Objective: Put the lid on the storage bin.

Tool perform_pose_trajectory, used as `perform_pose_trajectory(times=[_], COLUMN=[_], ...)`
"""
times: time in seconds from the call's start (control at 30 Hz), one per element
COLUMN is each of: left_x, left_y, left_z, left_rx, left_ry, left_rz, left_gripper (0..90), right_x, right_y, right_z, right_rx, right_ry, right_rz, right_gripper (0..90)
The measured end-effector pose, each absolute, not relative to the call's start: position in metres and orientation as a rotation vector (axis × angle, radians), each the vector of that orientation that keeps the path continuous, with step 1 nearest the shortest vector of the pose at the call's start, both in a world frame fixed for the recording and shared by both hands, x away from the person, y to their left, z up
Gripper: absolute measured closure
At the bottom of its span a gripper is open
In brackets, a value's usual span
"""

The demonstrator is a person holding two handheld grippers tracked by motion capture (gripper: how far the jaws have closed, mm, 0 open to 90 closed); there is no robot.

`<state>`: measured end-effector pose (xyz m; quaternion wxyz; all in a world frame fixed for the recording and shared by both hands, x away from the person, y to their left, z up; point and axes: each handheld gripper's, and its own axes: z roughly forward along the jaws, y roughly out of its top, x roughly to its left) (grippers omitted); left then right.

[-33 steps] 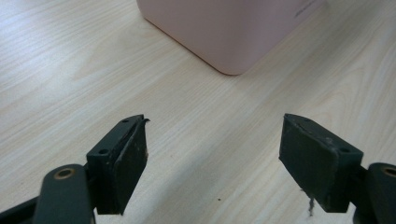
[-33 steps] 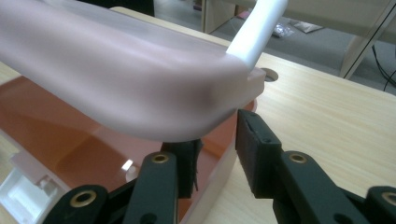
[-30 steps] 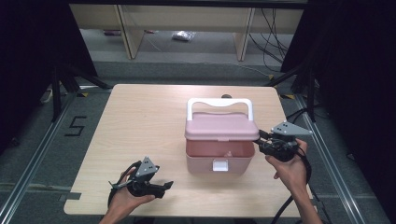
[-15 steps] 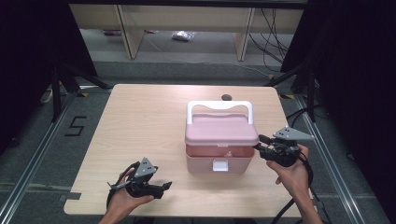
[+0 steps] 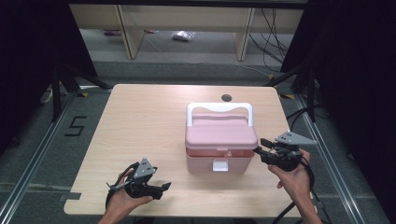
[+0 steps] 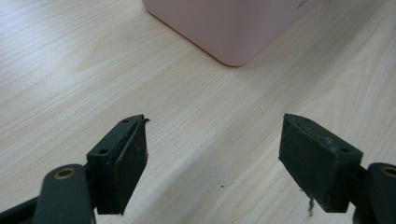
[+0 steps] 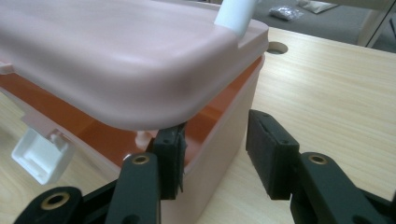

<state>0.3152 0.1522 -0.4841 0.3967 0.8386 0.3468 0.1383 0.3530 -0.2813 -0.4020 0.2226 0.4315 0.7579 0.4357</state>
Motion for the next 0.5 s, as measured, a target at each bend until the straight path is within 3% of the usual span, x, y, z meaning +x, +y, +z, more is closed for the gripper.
perform_pose_trajectory(times=[0.5], left_x=[0.315], left_y=[0.155], left_z=[-0.484], left_rx=[2.141], left_ry=[0.879], left_rz=[0.372], left_gripper=[23.3], right_x=[0.343], right_y=[-0.288], right_z=[-0.404], right_rx=[1.277], right_ry=[2.043], right_rz=[1.258], right_gripper=[56.1])
